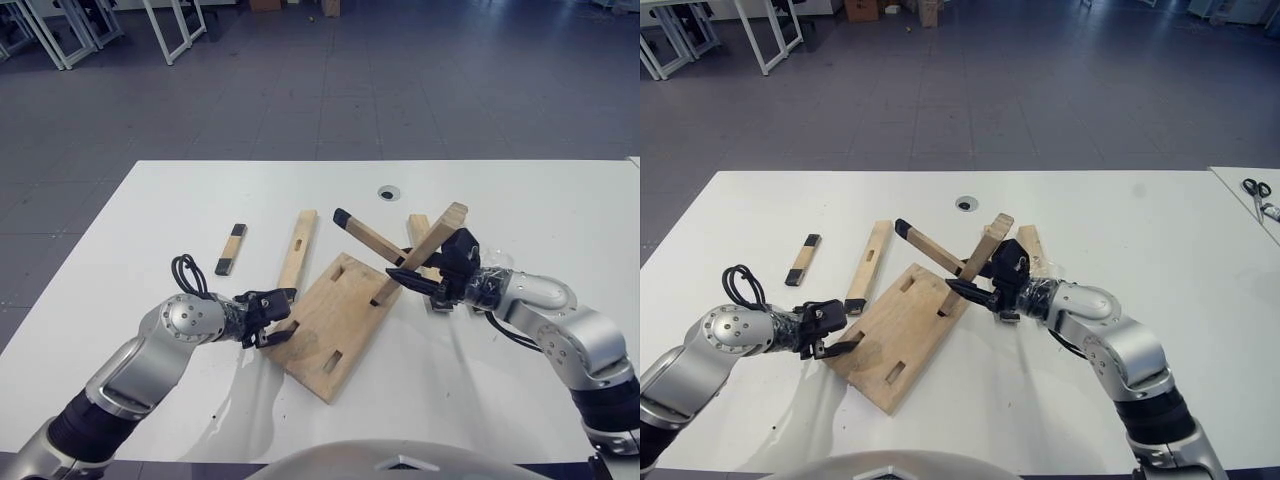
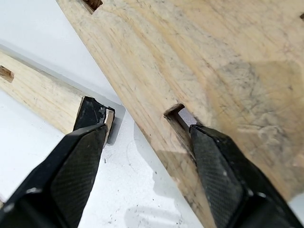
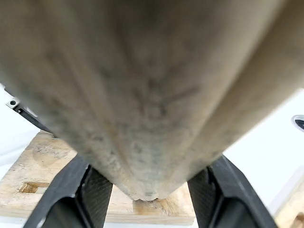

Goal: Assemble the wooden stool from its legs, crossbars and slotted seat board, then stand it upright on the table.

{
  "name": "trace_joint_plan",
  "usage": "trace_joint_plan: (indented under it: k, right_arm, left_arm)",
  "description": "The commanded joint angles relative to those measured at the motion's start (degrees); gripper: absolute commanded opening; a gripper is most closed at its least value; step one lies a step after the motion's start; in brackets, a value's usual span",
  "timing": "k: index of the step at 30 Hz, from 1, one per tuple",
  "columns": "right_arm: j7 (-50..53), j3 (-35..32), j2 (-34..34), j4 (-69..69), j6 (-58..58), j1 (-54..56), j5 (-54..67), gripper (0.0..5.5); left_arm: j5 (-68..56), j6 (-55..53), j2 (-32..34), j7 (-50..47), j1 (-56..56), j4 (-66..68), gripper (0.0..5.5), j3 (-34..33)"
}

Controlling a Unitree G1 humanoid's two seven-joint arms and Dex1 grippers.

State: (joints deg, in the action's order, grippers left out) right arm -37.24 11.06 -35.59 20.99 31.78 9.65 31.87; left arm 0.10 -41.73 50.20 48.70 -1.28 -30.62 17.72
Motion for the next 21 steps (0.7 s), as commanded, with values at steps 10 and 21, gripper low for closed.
trace_joint_plan:
  k: [10,21]
  right_arm:
    - [-5.5,11.8,3.8,-35.4,14.9,11.1,-7.0,2.01]
    - [-6.9,4.3,2.5,-26.3,4.6,15.4,-6.8,2.01]
  left_arm:
    - [-3.1,-8.6,-7.1,-2.2,-1.2,-5.0,3.22,3.6]
    - [-3.4,-10.4,-8.5,-3.5,-1.1,-5.5,3.22,4.1]
